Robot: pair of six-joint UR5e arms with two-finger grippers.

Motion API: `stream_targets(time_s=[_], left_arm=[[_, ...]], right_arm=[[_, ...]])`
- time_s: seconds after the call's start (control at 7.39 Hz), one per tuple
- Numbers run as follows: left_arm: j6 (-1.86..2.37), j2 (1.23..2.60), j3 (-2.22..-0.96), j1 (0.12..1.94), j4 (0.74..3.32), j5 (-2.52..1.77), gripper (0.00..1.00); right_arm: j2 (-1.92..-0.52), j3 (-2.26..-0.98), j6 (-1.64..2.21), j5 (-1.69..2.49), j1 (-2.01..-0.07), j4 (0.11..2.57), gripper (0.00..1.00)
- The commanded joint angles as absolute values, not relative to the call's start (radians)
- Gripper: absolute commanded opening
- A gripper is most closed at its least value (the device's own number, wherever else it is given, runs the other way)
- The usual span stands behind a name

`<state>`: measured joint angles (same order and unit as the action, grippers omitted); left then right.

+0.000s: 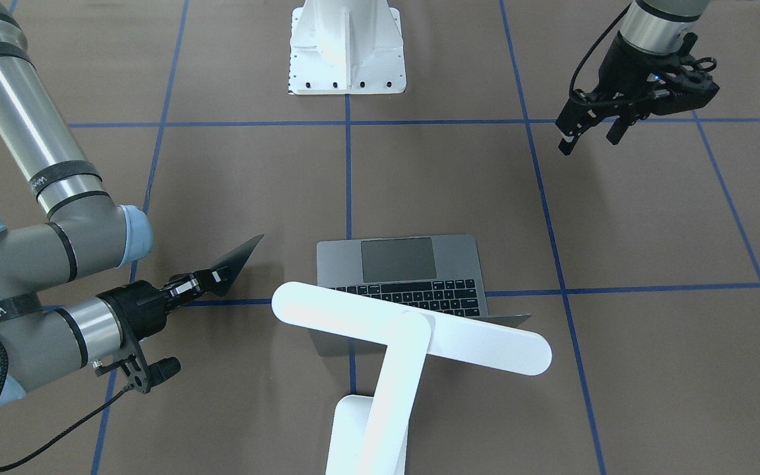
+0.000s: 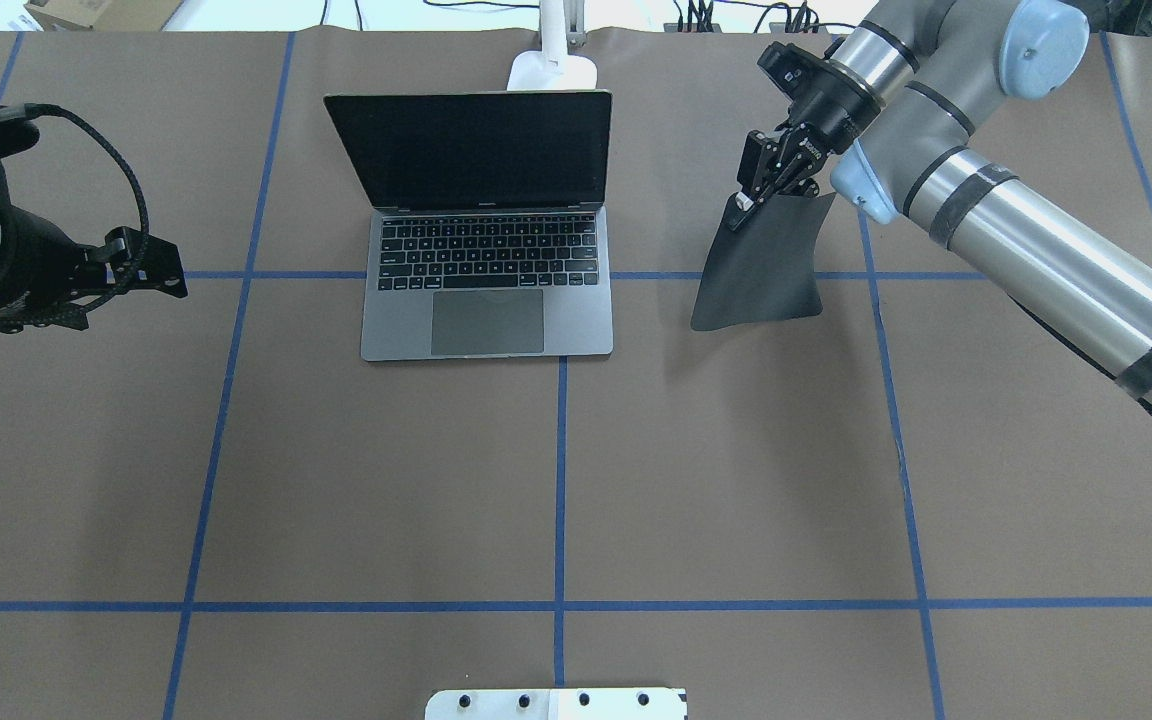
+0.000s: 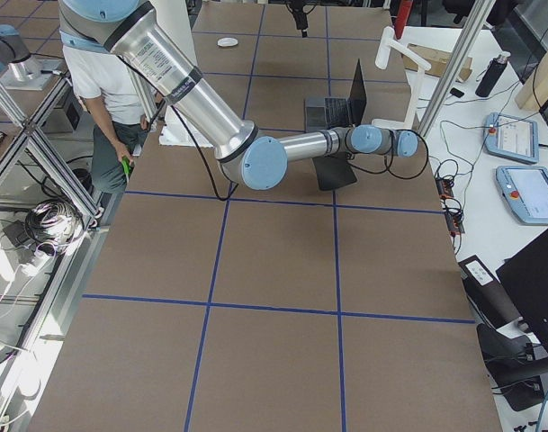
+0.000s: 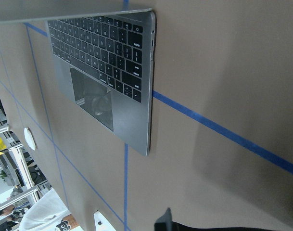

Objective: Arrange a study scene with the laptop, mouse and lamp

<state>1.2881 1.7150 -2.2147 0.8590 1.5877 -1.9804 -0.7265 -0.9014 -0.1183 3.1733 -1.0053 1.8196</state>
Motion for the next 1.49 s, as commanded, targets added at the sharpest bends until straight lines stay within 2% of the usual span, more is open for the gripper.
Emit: stream_targets(time_s=[0.0, 0.14, 0.54, 0.95, 1.22, 1.35], left_arm=[[1.289, 1.713, -2.215, 0.859, 1.588, -1.980, 1.00], [1.290, 1.712, -2.215, 0.859, 1.588, -1.980, 1.00], [1.324, 1.715, -2.217, 0.858, 1.588, -1.979, 1.00], [1.322, 1.713, -2.217, 0.859, 1.588, -1.980, 1.00], [1.321, 1.704, -2.226, 0.867, 1.588, -1.982, 1.00], [1.321, 1.703, -2.224, 0.867, 1.586, -1.982, 1.00]], right_arm=[[-0.680, -0.849, -0.118, 3.195, -1.006, 1.824, 0.61], [-0.664, -0.844, -0.118, 3.203, -1.006, 1.827, 0.75], [-0.640, -0.841, -0.118, 3.211, -1.017, 1.827, 0.77], [-0.641, -0.841, -0.120, 3.211, -1.046, 1.825, 0.76], [-0.737, -0.877, -0.118, 3.203, -1.077, 1.821, 0.62], [-0.808, -0.925, -0.068, 3.197, -1.101, 1.825, 0.61]])
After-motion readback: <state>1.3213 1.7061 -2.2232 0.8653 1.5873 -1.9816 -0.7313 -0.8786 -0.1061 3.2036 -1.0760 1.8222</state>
